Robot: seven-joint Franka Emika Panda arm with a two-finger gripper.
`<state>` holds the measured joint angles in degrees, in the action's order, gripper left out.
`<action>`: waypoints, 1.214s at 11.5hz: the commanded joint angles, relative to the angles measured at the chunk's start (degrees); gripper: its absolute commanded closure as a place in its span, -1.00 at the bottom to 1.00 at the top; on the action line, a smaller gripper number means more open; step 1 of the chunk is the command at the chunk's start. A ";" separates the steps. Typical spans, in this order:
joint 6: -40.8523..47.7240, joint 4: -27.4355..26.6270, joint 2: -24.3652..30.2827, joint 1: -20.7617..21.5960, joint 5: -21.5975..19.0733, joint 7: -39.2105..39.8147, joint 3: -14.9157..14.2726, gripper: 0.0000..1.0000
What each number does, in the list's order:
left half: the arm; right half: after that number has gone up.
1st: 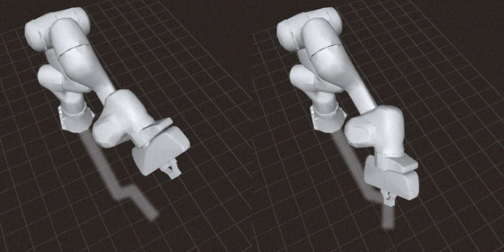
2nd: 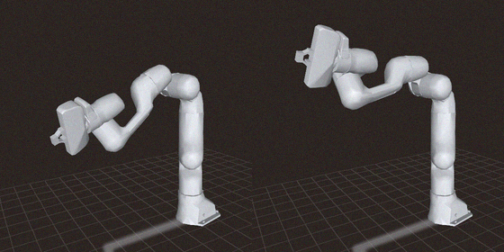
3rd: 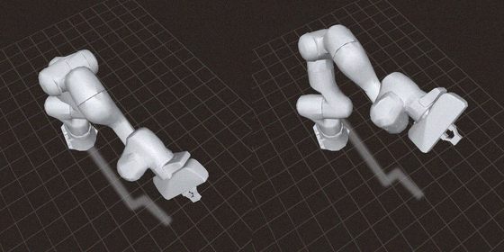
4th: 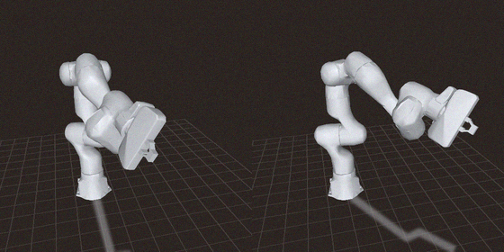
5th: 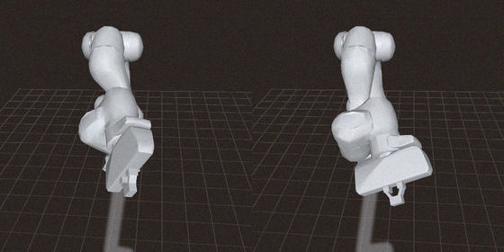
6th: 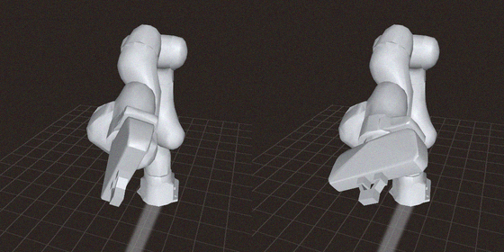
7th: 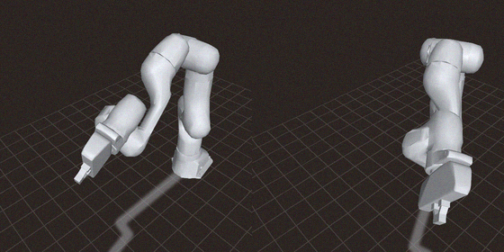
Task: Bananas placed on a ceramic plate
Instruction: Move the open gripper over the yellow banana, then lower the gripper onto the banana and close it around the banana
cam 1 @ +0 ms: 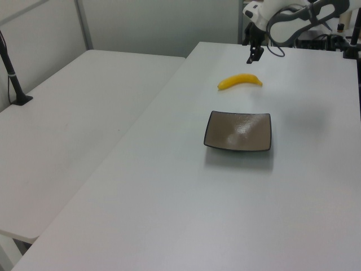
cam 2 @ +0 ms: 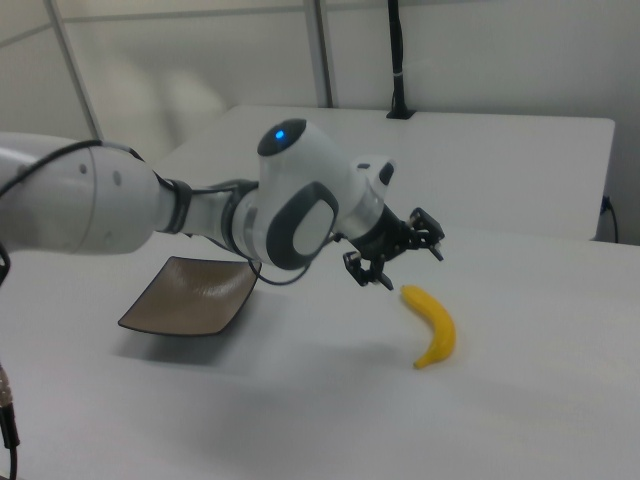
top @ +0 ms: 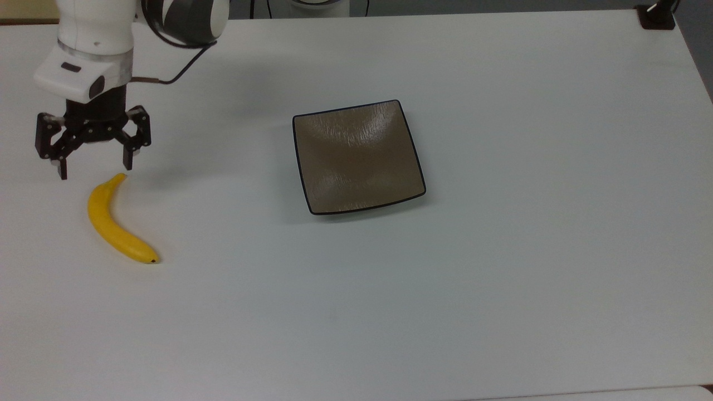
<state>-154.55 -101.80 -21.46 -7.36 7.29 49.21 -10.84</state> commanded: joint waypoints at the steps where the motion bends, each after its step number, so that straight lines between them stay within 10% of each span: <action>1: -7.51 1.69 -5.33 -1.52 0.26 3.35 -0.06 -1.00; 14: -8.84 6.88 -15.27 -1.87 0.44 3.18 0.03 -0.79</action>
<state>-162.31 -95.89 -35.75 -9.12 7.30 52.01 -10.77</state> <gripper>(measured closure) 0.079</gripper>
